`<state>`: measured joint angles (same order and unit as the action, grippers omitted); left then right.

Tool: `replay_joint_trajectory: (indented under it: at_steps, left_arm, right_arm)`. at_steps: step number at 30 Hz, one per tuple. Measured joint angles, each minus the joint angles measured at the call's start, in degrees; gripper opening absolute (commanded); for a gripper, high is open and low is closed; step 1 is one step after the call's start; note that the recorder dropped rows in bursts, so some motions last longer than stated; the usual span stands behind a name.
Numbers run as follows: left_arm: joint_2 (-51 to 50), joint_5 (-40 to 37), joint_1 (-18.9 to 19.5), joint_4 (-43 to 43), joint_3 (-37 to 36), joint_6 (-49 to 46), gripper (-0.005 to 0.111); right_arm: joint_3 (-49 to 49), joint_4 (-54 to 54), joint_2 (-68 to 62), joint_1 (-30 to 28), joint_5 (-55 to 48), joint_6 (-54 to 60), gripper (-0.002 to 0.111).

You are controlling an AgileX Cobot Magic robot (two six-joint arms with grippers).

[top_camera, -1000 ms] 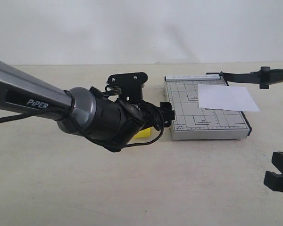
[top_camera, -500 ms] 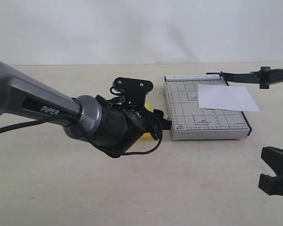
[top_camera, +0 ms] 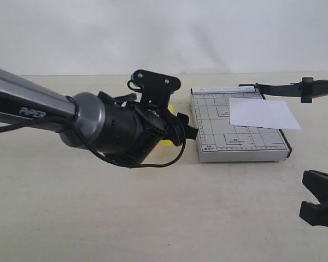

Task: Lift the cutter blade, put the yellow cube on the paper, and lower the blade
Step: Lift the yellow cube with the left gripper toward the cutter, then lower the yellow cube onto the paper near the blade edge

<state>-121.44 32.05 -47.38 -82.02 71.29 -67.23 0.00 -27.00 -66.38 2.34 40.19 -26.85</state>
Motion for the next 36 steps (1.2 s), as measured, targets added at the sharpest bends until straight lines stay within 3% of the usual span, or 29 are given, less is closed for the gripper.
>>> replay_joint_trajectory:
  at_steps: [4,9,15,20,26,36]
  left_arm:
    - [3.88,-5.13,0.23,-1.83,0.0,-10.61,0.005]
    - [7.22,-17.12,0.23,-8.71,0.0,-21.5,0.005]
    - [9.1,-27.16,0.23,-12.08,2.36,-25.69,0.005]
    - [4.25,-33.12,-0.01,-11.15,14.52,-30.15,0.005]
    - [-6.79,-34.3,-0.01,-9.88,31.36,-30.93,0.005]
    - [-16.9,-33.51,0.26,-7.06,44.02,-31.47,0.005]
  right_arm:
    - [0.0,0.0,0.0,0.0,0.0,-0.24,0.0]
    - [0.0,0.0,0.0,0.0,0.0,-0.37,0.0]
    - [0.0,0.0,0.0,0.0,0.0,-0.37,0.0]
    - [0.0,0.0,0.0,0.0,-0.51,-0.41,0.0]
    - [0.0,0.0,0.0,0.0,-1.27,-0.41,0.0]
    - [0.0,0.0,0.0,0.0,-1.13,-0.41,0.0]
